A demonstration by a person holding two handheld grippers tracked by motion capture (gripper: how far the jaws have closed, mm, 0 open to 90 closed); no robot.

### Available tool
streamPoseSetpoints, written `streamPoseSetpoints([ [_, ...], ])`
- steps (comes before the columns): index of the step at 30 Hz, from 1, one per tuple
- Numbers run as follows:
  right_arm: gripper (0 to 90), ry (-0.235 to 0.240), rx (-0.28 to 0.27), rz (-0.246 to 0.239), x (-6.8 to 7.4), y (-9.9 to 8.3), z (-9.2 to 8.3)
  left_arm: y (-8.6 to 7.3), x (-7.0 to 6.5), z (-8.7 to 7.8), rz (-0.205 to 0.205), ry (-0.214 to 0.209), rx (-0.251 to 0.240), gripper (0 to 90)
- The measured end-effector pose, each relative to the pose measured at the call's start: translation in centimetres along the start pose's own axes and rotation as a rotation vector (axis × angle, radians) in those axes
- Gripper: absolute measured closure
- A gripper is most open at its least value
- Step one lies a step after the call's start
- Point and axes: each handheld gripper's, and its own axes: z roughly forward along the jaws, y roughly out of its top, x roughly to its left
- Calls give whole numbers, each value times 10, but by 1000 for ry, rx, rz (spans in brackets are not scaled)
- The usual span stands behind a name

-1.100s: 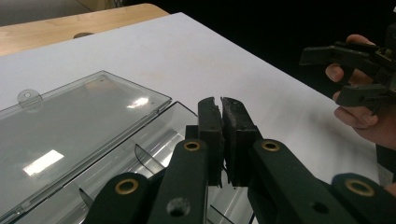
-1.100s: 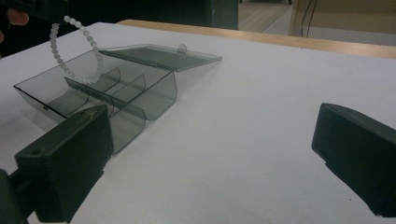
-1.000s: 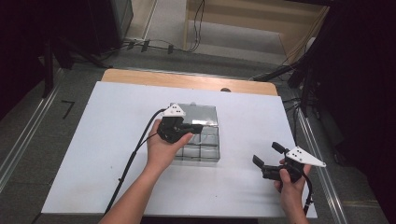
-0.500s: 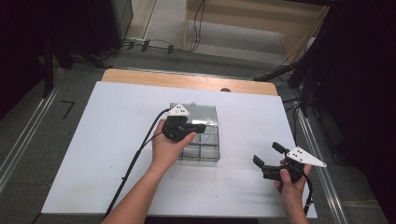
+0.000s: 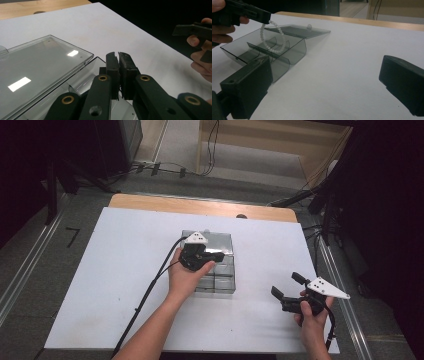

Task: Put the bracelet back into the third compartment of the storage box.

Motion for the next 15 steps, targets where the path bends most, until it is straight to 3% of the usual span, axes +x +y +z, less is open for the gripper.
streamPoseSetpoints([
  [9, 0, 1, 3, 0, 0, -1, 1, -2, 5, 8, -20, 10, 7, 873],
  [15, 0, 5, 4, -6, 0, -1, 2, -2, 8, 12, -54, 12, 9, 873],
])
